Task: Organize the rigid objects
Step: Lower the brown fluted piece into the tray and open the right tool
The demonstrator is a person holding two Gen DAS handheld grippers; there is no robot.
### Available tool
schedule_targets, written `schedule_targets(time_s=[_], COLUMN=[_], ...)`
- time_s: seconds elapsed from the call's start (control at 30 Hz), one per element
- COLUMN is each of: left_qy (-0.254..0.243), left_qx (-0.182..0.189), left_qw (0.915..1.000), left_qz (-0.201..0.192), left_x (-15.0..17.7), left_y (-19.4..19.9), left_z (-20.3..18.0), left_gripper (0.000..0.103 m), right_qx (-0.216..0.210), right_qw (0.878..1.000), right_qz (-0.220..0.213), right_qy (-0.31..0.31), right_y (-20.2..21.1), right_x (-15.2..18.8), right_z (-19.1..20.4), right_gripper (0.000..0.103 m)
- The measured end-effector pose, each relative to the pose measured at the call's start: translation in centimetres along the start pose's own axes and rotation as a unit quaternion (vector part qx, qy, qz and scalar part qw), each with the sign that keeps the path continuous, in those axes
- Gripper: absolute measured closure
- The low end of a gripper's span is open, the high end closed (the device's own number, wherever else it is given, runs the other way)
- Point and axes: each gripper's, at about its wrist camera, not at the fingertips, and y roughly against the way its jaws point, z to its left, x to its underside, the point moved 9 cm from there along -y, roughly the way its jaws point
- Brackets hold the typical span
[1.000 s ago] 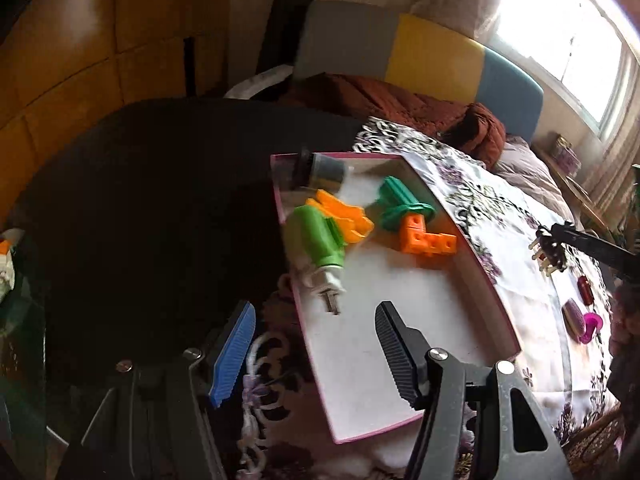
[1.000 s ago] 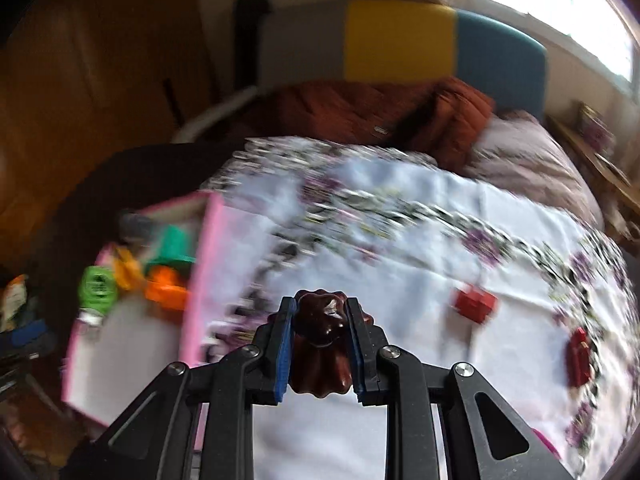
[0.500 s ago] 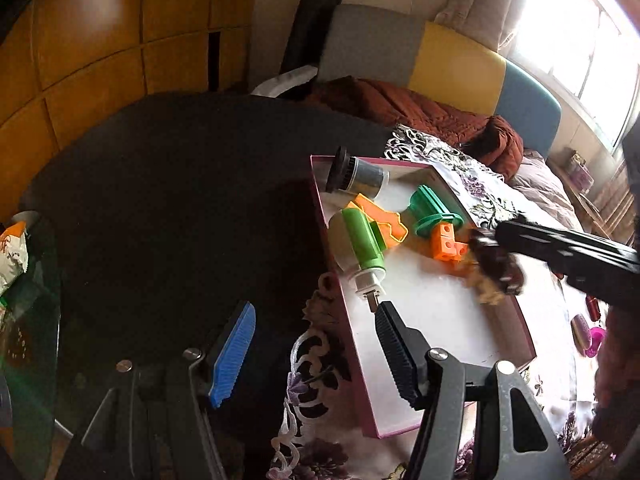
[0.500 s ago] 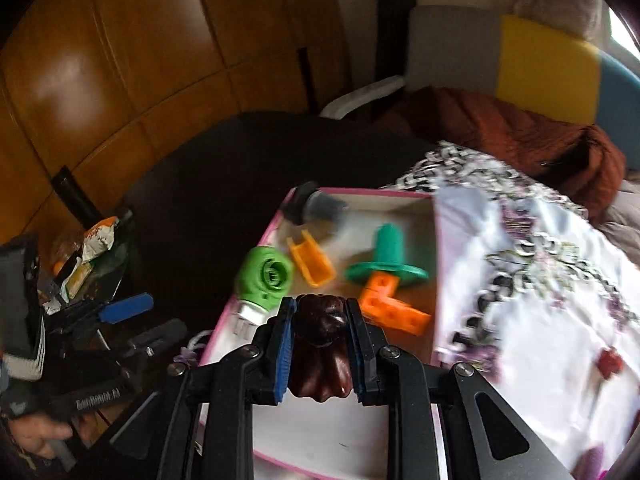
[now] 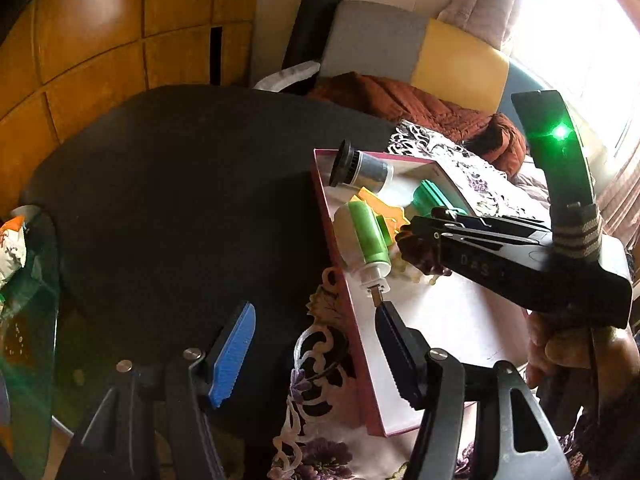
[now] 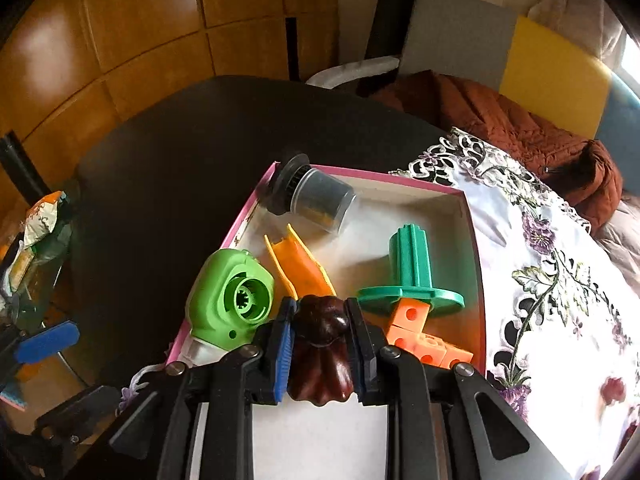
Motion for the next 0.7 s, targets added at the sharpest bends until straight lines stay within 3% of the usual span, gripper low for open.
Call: schedule_targets(time_s=[0.07,0.13,0.3,0.7], left_qy=[0.000,-0.001,-0.003,-0.020], left_qx=[0.000,-0.001,-0.001,0.000], left_qw=[1.0000,1.0000,1.0000,0.9996], left_qz=[-0.002,-0.004,-0.009,-0.019], left_x=[-0.1,-0.1,-0.2,-0.2], left_y=[0.1,0.3,0.6,1.7], left_z=[0.0,0.0,-0.1,-1.0], left_gripper=[0.040,0.040,0.040,0.040], right_qx=[0.003,-0.001,-0.013,-0.014], right_qw=[1.000,1.000,1.000,0.997], right_qz=[0.005,0.004,-0.017,-0.068], right_qy=[-0.006,-0.016,-0.021,-0.040], right_y=[-0.1,0.1,1.5,6.1], right_x=[0.0,0.1,0.0,0.4], right_z=[-0.2,-0.4,-0.5,-2.1], right_gripper=[0.076,0.061,0.048,0.039])
